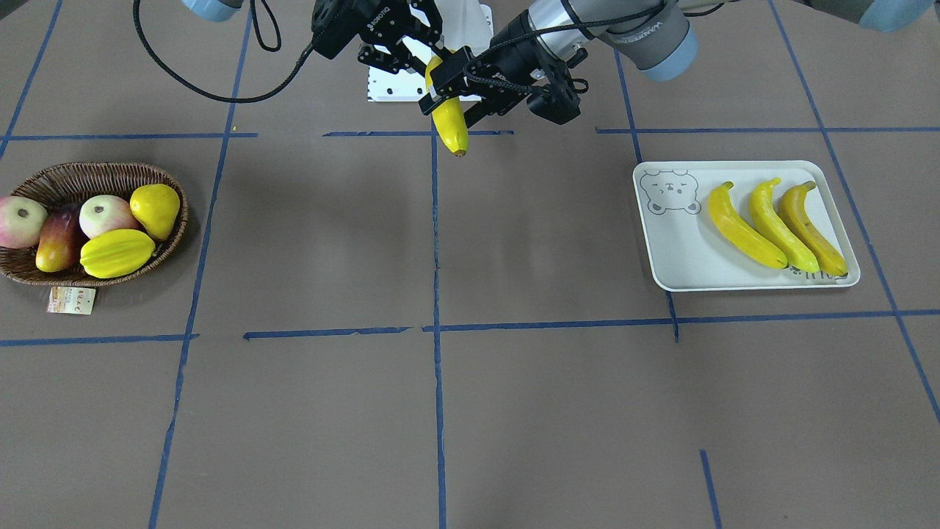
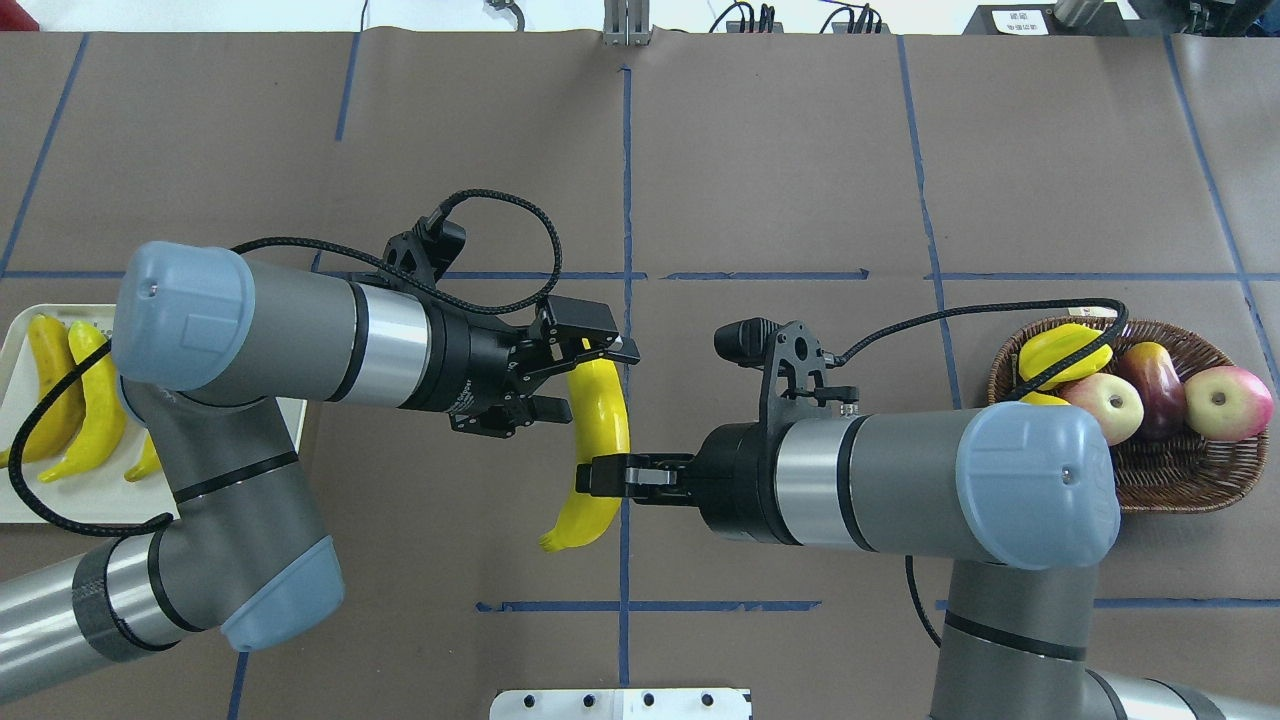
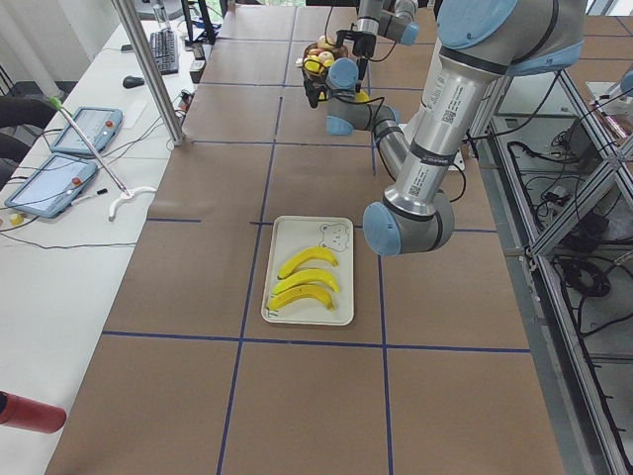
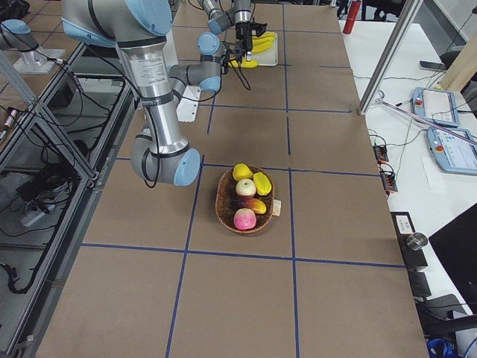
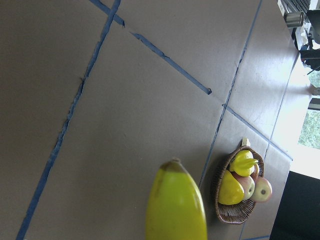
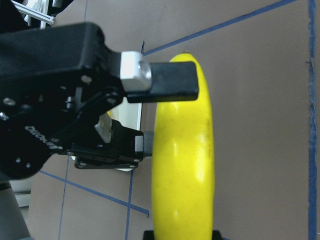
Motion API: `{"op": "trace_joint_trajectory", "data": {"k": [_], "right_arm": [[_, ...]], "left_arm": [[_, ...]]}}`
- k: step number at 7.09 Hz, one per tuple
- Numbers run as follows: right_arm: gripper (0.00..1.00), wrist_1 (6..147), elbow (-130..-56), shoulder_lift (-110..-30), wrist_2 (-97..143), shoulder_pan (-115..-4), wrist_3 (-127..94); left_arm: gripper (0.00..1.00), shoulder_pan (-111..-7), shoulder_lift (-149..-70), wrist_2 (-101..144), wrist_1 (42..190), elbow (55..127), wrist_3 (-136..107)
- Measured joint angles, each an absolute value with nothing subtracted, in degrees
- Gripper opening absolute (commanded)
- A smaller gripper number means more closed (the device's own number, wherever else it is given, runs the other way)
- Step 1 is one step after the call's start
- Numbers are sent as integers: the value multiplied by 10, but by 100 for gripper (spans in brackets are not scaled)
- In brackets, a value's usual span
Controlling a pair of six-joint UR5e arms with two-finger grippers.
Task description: Transfer all bananas from basket to plate
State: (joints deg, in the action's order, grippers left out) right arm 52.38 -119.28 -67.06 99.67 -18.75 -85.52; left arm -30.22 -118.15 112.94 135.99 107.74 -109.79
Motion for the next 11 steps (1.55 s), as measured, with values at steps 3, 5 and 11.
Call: {"op": "trace_joint_trajectory", "data": {"k": [3,5,11], "right_arm": [[100,524,-1194,-671,996,-189,-854],[100,525,-1196,-671,994,-190,-855],[100,526,-1219,-702,993,-235,-865]], "left_arm": [[0,-299,-1179,1131,1360,1084,-1094],[0,-299,-1177,1133,1360,1085,-1091],[0,-368,-1117,1141,1206,1087,-956]]}}
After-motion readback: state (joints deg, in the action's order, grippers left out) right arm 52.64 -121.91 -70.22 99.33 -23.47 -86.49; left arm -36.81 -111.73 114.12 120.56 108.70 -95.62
